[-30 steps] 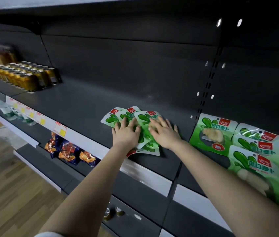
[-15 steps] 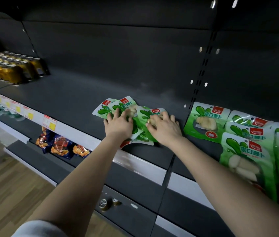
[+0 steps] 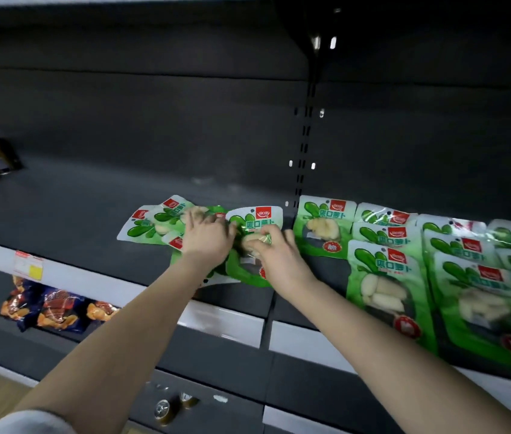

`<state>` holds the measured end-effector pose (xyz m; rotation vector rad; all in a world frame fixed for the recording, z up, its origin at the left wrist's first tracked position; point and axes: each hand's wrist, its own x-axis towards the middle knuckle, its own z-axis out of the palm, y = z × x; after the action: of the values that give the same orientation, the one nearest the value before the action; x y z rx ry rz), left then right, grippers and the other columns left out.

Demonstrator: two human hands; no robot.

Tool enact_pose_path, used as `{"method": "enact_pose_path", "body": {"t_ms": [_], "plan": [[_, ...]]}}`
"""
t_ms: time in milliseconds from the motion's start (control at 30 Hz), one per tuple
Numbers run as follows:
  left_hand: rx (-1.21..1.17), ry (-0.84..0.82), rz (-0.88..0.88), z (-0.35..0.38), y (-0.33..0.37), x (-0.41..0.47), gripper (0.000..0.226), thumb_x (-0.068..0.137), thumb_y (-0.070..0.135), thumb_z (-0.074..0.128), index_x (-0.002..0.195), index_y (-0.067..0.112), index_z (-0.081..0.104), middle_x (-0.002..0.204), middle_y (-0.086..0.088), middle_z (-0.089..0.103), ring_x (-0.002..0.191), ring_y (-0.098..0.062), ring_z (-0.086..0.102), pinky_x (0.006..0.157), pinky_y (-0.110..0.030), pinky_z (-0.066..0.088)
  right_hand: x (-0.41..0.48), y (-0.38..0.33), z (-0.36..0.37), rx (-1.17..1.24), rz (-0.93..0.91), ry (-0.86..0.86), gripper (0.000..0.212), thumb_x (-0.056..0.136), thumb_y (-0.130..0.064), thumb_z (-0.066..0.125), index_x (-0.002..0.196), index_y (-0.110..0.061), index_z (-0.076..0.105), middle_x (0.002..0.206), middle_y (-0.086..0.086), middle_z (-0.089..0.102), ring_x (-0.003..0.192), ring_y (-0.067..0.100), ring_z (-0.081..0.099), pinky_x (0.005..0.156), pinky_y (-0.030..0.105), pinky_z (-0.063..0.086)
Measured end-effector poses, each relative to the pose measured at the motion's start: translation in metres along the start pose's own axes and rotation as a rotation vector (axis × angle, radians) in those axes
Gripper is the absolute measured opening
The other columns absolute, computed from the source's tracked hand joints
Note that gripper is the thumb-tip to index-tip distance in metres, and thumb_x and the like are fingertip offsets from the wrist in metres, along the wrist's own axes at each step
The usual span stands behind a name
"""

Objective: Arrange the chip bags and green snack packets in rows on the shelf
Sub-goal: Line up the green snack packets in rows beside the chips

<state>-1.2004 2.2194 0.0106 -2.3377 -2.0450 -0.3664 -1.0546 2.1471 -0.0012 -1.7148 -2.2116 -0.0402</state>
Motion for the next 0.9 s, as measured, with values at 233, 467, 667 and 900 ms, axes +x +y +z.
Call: {"method": "enact_pose_path", "body": {"t_ms": [233, 467, 667, 900], "plan": [[-0.616, 0.027, 0.128, 0.003, 0.045, 0.010, 0.016, 0.087, 0.008, 0.058, 0.102, 0.006, 0.061, 0.101, -0.010, 0.070, 0.099, -0.027, 0.064, 0.083, -0.025, 0.045, -0.016, 0.030, -0.023, -0.063, 0.261, 0.005, 0.076, 0.079, 0.014, 0.052, 0.142, -0.026, 0.038, 0.143, 0.009, 0.022, 0.126, 0.035, 0.029, 0.102, 0.039, 0.037], [-0.859, -0.008, 0.050, 0.005, 0.091, 0.017, 0.017, 0.083, 0.004, 0.059, 0.096, 0.008, 0.068, 0.100, -0.008, 0.071, 0.095, -0.021, 0.066, 0.087, -0.033, 0.054, -0.032, 0.044, -0.031, -0.187, 0.358, 0.025, 0.065, 0.080, 0.007, 0.059, 0.139, -0.014, 0.041, 0.148, 0.014, 0.019, 0.130, 0.033, 0.028, 0.105, 0.037, 0.035], [-0.932, -0.087, 0.070, 0.022, 0.101, 0.017, 0.013, 0.086, 0.005, 0.058, 0.093, 0.014, 0.063, 0.103, -0.007, 0.070, 0.092, -0.023, 0.067, 0.088, -0.030, 0.052, -0.031, 0.041, -0.019, -0.140, 0.563, -0.182, 0.064, 0.102, -0.034, 0.026, 0.150, 0.003, 0.005, 0.158, 0.020, -0.002, 0.147, 0.029, -0.001, 0.119, 0.036, -0.002], [-0.832, -0.044, 0.291, 0.036, 0.103, 0.009, 0.035, 0.087, -0.002, 0.053, 0.122, 0.005, 0.056, 0.121, -0.010, 0.062, 0.108, -0.021, 0.060, 0.085, -0.011, 0.038, -0.017, 0.032, -0.017, -0.244, 0.667, -0.332, 0.064, 0.102, -0.039, 0.016, 0.150, -0.008, -0.011, 0.155, 0.026, -0.016, 0.144, 0.038, -0.012, 0.118, 0.044, -0.007]]}}
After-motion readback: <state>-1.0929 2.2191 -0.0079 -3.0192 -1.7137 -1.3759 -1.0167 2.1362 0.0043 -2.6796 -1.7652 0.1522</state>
